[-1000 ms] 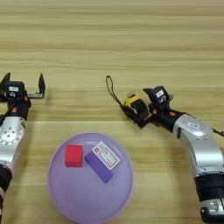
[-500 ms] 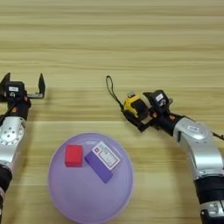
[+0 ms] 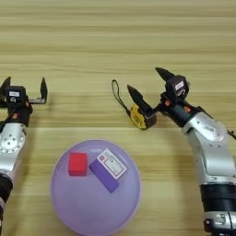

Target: Move the objects on the table

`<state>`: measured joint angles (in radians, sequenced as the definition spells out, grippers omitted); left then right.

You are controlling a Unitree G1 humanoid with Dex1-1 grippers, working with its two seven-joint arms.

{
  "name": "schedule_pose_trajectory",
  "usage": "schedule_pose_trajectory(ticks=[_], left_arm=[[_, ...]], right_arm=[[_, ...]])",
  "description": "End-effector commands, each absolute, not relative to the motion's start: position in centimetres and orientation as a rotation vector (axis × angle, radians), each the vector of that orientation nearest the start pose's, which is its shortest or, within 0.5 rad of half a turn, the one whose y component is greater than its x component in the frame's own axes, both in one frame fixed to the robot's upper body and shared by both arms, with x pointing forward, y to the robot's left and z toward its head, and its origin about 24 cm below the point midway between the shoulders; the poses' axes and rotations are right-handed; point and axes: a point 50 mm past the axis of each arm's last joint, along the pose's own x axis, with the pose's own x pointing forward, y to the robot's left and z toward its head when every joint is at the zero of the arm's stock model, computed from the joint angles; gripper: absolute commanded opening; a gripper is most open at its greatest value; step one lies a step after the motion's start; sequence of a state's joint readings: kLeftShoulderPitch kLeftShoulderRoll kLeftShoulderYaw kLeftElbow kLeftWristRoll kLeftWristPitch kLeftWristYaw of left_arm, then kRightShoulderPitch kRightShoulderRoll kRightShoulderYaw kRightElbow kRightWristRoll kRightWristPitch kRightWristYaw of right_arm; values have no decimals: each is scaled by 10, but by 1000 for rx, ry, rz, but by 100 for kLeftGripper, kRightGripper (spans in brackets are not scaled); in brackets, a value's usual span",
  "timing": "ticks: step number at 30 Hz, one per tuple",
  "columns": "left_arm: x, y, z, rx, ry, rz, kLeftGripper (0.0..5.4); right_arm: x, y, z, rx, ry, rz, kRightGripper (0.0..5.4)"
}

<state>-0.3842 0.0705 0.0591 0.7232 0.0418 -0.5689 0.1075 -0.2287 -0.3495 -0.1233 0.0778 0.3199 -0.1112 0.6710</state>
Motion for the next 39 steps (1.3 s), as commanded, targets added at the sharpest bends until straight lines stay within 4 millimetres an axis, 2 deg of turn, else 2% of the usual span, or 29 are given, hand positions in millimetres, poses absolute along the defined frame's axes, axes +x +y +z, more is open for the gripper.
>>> schedule_pose_trajectory(ticks=[1, 6, 10, 28, 39], left_arm=[[313, 159, 39, 97, -237, 58, 540], [313, 161, 39, 96, -240, 61, 540], [313, 162, 39, 95, -243, 63, 540], [314, 164, 40, 96, -251, 66, 540], [313, 166, 42, 122, -267, 65, 540]], right_arm=[[284, -201, 129, -90, -391, 541, 539], [286, -206, 134, -48, -460, 449, 539], [286, -208, 132, -25, -487, 401, 539], [285, -210, 93, -120, -538, 146, 539], [286, -211, 80, -151, -560, 50, 539]])
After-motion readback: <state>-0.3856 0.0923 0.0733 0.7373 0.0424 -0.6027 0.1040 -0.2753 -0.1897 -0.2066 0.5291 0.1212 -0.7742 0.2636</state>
